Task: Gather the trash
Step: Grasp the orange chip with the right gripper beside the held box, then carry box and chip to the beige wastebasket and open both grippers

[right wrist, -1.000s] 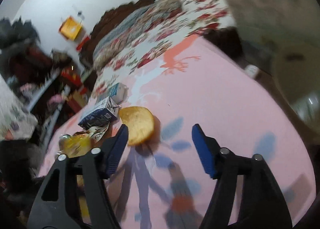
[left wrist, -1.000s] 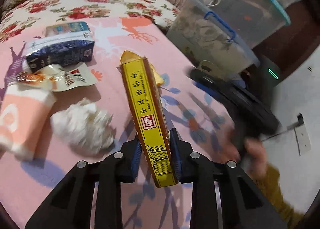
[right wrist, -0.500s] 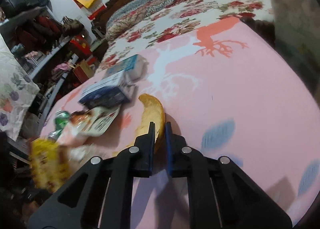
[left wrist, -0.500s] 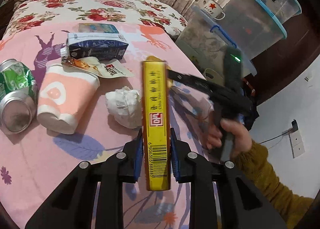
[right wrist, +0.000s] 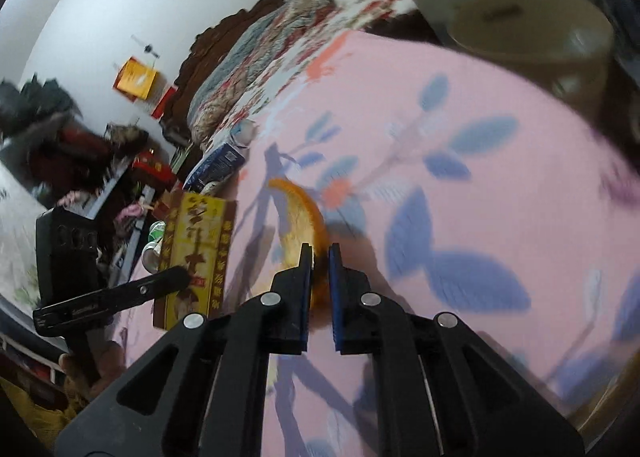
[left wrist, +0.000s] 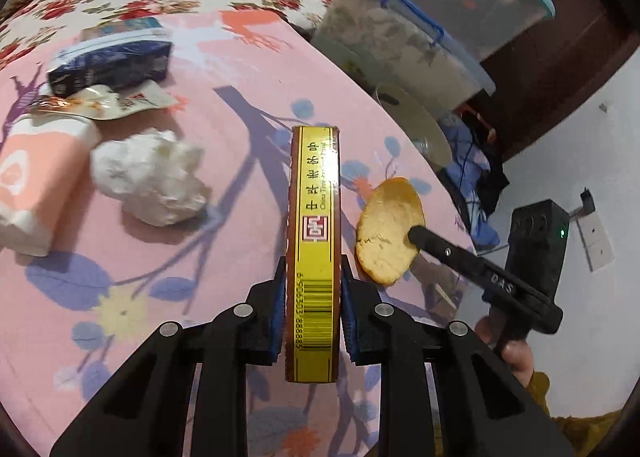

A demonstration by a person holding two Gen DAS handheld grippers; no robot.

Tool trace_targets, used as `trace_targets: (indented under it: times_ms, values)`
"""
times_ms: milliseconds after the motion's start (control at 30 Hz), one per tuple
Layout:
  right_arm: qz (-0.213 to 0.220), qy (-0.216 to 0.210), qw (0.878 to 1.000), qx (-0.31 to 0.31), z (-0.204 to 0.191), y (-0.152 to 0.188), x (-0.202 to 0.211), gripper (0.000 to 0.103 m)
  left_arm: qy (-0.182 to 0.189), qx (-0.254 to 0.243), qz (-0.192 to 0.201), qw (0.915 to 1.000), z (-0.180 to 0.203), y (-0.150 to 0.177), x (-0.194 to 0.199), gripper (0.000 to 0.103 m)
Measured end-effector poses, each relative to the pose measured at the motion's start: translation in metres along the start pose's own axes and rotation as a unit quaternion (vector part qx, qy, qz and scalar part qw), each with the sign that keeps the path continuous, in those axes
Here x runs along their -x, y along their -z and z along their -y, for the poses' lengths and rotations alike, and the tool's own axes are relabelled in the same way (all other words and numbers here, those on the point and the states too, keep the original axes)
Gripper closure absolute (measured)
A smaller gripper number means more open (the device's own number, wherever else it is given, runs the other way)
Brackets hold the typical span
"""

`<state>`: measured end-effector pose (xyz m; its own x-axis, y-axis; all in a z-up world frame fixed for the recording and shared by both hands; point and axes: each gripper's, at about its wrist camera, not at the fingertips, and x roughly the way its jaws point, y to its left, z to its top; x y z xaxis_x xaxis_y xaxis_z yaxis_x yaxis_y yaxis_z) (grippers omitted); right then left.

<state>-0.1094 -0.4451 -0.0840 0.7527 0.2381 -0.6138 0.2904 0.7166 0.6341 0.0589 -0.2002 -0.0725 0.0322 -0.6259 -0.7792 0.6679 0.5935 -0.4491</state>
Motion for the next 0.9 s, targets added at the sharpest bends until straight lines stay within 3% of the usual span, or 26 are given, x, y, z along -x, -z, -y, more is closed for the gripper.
trace_targets:
  times_ms: [167, 600, 633, 700, 767, 900]
  values:
    - [-0.012, -0.013, 1.0, -0.014, 0.005, 0.006, -0.005, 0.089, -0.017, -0.001, -0.012, 0.9998, 0.004, -0.003, -0.013, 0.081]
    - [-0.014, -0.015, 1.0, 0.021, -0.008, 0.001, -0.015, 0.088, -0.035, -0.016, -0.022, 0.999, 0.018, -0.007, -0.025, 0.082]
    - [-0.013, -0.014, 1.0, 0.025, -0.009, 0.0, -0.016, 0.086, -0.033, -0.019, -0.024, 0.999, 0.02, -0.008, -0.027, 0.082]
    - [-0.013, -0.015, 0.999, 0.028, -0.01, 0.0, -0.017, 0.064, -0.031, -0.025, -0.028, 0.9988, 0.024, -0.009, -0.031, 0.082]
    - [0.005, -0.018, 0.999, 0.041, -0.015, -0.001, -0.013, 0.037, -0.034, -0.032, -0.028, 0.9985, 0.028, -0.01, -0.034, 0.082]
    - [0.013, -0.017, 0.998, 0.062, -0.023, -0.004, -0.014, 0.041, -0.032, -0.031, -0.029, 0.9985, 0.029, -0.011, -0.036, 0.082]
